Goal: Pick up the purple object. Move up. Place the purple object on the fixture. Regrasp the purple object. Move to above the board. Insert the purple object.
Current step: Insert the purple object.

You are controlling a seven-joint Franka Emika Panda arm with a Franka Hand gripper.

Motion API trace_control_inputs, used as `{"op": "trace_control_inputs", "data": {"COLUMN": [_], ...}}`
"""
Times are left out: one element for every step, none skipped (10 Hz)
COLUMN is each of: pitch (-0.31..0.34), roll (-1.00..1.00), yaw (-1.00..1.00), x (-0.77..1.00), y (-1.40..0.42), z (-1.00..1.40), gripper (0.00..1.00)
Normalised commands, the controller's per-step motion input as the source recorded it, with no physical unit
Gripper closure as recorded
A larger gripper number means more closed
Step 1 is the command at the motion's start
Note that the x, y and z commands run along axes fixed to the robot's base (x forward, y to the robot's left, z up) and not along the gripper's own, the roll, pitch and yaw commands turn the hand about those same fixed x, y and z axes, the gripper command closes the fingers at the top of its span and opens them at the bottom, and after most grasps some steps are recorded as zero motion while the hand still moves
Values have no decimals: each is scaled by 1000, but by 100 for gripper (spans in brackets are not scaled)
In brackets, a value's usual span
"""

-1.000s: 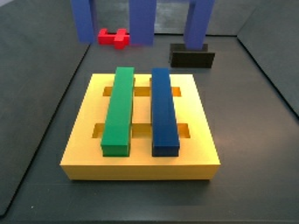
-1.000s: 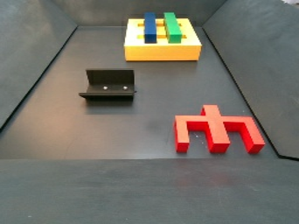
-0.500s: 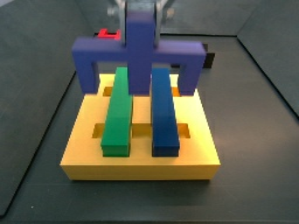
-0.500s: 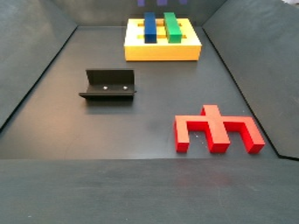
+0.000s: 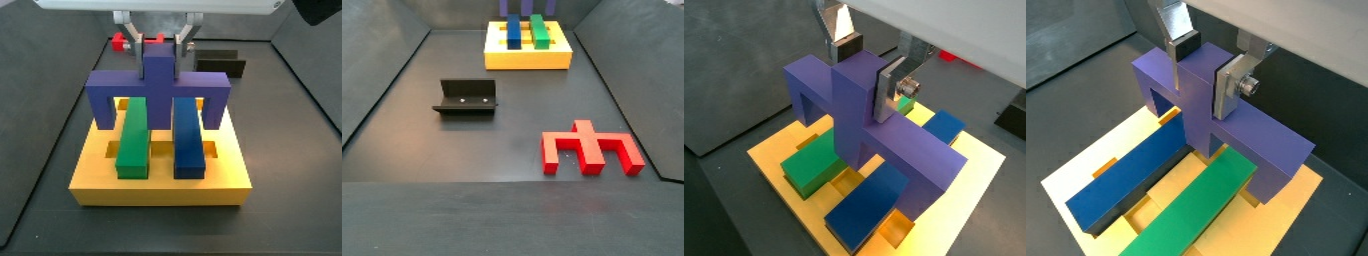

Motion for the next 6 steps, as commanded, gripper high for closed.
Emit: {"op": "trace_control_inputs", "data": {"pitch": [-144,-140,-123,-149,-124,-116], "roll": [143,124,133,93,59,36], "yaw": [0,0,0,0,0,0], "x": [97,71,0,0,-94,-117], "y": [-163,-97,-20,0,0,0], "z": [-177,-237,-209,-183,-97,-86], "gripper": [100,100,100,100,100,100]}}
